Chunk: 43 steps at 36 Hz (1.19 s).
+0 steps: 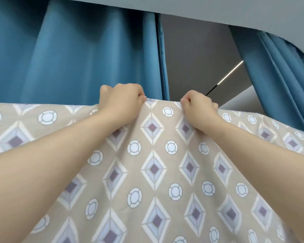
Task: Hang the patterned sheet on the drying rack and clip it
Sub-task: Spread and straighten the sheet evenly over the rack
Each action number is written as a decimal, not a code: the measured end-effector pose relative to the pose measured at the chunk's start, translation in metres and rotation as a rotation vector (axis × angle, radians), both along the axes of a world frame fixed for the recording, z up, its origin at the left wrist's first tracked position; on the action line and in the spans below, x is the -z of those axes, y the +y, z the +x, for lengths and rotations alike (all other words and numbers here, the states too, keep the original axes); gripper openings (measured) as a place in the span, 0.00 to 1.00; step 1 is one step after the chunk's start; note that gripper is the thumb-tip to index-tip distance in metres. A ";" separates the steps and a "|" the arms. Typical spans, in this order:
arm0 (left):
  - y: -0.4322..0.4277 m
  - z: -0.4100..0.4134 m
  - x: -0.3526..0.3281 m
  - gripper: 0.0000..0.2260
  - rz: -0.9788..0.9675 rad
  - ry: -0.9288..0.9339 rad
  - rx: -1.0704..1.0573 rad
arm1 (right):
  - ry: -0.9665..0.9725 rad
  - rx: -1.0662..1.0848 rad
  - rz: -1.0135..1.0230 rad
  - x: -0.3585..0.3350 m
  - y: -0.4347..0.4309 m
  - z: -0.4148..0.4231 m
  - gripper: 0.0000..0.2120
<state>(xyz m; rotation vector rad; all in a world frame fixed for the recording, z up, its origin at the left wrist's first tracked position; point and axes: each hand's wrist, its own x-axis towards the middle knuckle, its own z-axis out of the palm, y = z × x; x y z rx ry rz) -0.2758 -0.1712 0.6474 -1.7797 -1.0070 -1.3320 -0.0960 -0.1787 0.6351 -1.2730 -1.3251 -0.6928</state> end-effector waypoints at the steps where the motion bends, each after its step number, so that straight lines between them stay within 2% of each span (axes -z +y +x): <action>1: 0.001 0.000 -0.001 0.09 -0.043 0.009 0.043 | 0.001 0.017 -0.026 -0.001 0.001 0.000 0.11; 3: 0.004 -0.004 -0.001 0.08 -0.203 0.050 0.126 | 0.012 0.016 -0.140 -0.002 0.002 0.001 0.10; 6: 0.007 -0.012 0.001 0.05 -0.344 0.151 0.097 | 0.001 -0.066 -0.256 0.002 -0.001 0.004 0.09; 12: 0.005 -0.022 0.011 0.06 -0.310 0.156 0.050 | -0.163 -0.191 -0.258 0.019 -0.008 -0.011 0.08; 16: 0.004 -0.034 0.015 0.13 -0.287 0.091 -0.075 | -0.064 -0.271 -0.207 0.018 -0.001 -0.013 0.11; 22: -0.004 -0.039 0.007 0.16 -0.454 0.044 -0.009 | -0.026 -0.230 -0.244 0.002 0.003 -0.017 0.11; 24: -0.007 -0.035 0.002 0.17 -0.476 0.032 -0.024 | -0.023 -0.120 -0.255 0.000 0.001 -0.023 0.10; 27: -0.004 -0.031 0.000 0.14 -0.453 0.065 -0.085 | -0.125 0.016 -0.163 0.007 0.001 -0.030 0.09; 30: 0.000 -0.029 0.003 0.16 -0.379 0.063 -0.135 | -0.271 -0.086 -0.033 0.019 0.003 -0.036 0.10; 32: 0.001 -0.029 0.008 0.17 -0.318 0.049 -0.133 | -0.318 -0.104 -0.027 0.023 0.007 -0.038 0.12; 37: 0.007 -0.051 0.025 0.18 -0.178 -0.015 -0.223 | -0.217 -0.094 -0.053 0.017 0.015 -0.038 0.16; 40: 0.010 -0.066 0.034 0.19 -0.161 -0.071 -0.287 | -0.169 -0.096 -0.073 0.016 0.018 -0.043 0.14; 43: 0.014 -0.068 0.033 0.15 -0.166 -0.123 -0.257 | -0.167 -0.085 -0.037 0.018 0.018 -0.054 0.11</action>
